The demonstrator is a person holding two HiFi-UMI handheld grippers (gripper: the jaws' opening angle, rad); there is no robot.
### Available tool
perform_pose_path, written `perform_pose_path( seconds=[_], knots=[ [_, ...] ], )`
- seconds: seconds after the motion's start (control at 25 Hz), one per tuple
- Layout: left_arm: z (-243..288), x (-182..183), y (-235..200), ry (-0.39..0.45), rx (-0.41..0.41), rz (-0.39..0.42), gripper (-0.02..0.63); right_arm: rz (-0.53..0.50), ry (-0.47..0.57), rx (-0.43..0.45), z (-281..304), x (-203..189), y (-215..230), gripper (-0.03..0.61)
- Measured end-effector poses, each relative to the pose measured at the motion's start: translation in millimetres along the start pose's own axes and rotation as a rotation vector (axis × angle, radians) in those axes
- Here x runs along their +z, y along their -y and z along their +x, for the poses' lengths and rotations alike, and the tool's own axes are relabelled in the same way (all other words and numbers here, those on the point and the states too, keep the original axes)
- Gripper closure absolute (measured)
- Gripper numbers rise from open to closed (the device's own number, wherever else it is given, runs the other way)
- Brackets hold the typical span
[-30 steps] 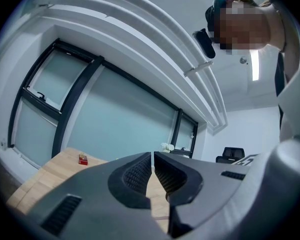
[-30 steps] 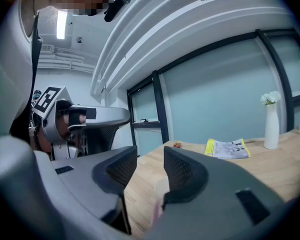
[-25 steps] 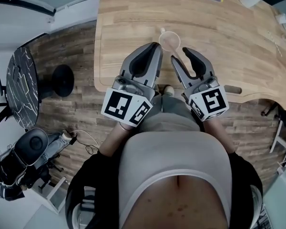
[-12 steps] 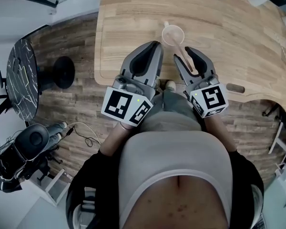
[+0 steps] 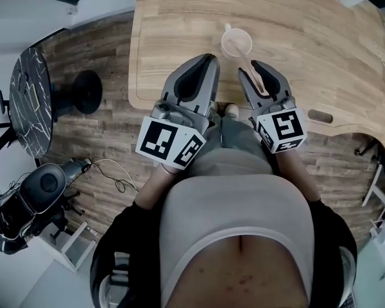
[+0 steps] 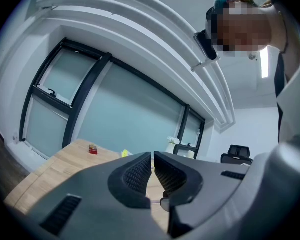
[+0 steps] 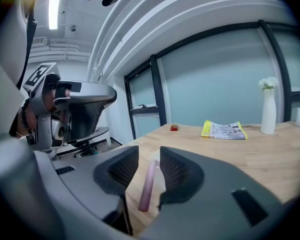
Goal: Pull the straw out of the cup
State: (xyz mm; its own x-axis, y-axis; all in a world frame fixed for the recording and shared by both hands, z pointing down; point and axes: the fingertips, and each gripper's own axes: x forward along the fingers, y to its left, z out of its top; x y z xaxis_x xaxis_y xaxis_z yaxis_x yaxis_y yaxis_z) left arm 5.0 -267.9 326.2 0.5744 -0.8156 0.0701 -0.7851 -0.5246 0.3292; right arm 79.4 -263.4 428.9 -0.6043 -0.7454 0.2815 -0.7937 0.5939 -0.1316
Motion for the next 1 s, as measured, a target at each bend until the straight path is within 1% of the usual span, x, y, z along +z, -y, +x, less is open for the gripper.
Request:
perform_pose_path(
  seconds=[0.12,0.32,0.44,0.72,1.0],
  knots=[
    [-3.1,0.9,-3.1,0.002,0.005,-0.003,0.6,-0.011,-0.01,-0.015,2.0,-3.2,0.7,0.448],
    [-4.5,1.0,-5.9,0.001,0.008,-0.004,0.6,0.001,-0.031,-0.043,4.6,-9.9,4.9,0.466],
    [-2.9,1.6,-5.8,-0.001,0.003,-0.004,0.6,-0.004,-0.037,-0.063,5.8,-11.3,7.9,0.493],
    [-0.1,-0.8,-8.1,-0.01,0.0,-0.005,0.6,0.0,-0.054,-0.078,8.1,-16.6,11.9,0.503],
    [1.0,0.5,-7.9,-0.008,-0.007,-0.002,0.6,-0.011,-0.049,-0.108,7.7,-16.6,16.2,0.525]
  ],
)
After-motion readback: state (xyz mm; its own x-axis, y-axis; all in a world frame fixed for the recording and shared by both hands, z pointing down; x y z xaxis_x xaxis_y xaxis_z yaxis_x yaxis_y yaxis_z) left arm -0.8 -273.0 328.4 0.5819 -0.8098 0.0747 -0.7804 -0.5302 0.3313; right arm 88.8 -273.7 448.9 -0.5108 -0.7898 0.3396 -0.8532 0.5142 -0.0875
